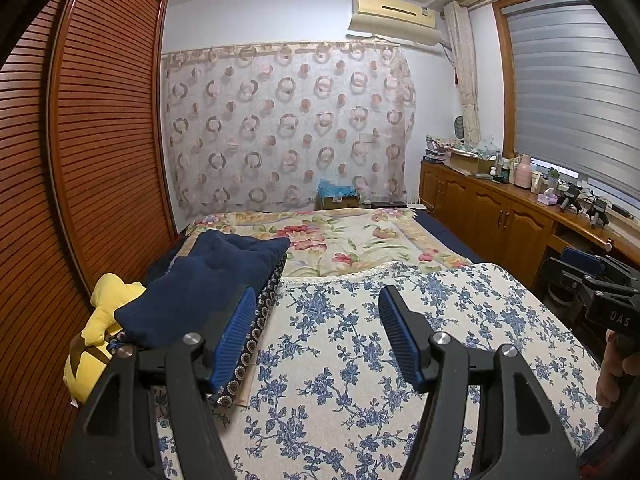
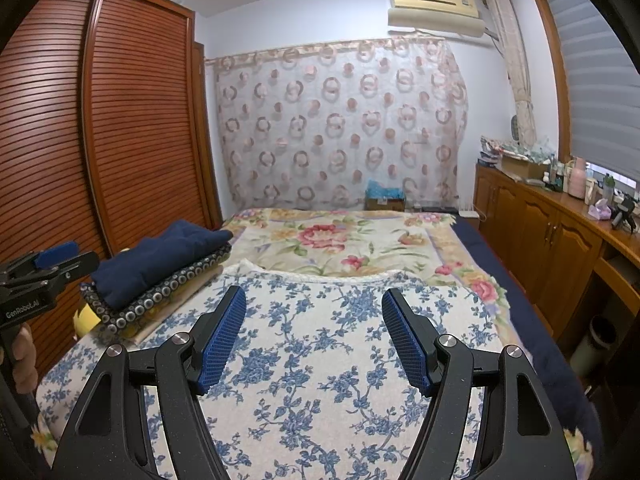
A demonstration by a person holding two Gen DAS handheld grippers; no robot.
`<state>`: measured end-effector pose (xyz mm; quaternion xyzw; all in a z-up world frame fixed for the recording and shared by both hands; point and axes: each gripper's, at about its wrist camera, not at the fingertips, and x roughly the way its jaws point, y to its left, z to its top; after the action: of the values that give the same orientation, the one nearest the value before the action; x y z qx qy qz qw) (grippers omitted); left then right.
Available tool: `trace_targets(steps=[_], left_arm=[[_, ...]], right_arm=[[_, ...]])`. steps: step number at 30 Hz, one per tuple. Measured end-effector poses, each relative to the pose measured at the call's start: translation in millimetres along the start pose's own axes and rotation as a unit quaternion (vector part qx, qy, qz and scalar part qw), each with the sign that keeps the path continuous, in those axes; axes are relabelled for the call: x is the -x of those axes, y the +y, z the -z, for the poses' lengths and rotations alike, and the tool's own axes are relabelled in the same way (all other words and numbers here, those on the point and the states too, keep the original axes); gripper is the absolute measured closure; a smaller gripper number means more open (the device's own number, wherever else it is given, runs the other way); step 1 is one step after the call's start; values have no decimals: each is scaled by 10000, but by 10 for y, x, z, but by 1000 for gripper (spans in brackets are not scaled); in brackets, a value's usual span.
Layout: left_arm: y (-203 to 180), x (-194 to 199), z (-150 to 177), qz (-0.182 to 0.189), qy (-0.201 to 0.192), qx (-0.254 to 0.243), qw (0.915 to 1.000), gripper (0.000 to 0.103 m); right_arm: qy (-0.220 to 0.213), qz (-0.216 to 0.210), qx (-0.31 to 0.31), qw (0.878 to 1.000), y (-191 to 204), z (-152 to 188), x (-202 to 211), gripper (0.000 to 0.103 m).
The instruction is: Fold small clothes
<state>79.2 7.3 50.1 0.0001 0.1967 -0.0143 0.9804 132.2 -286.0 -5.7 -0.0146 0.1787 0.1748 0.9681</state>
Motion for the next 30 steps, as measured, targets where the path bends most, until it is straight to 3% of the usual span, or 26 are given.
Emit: trace_targets(steps=[30], left_arm=[[-2,9,4,-13,-27,-5,10000,39]], right_arm=[[-6,-3,8,10000,-1,5,0,30]])
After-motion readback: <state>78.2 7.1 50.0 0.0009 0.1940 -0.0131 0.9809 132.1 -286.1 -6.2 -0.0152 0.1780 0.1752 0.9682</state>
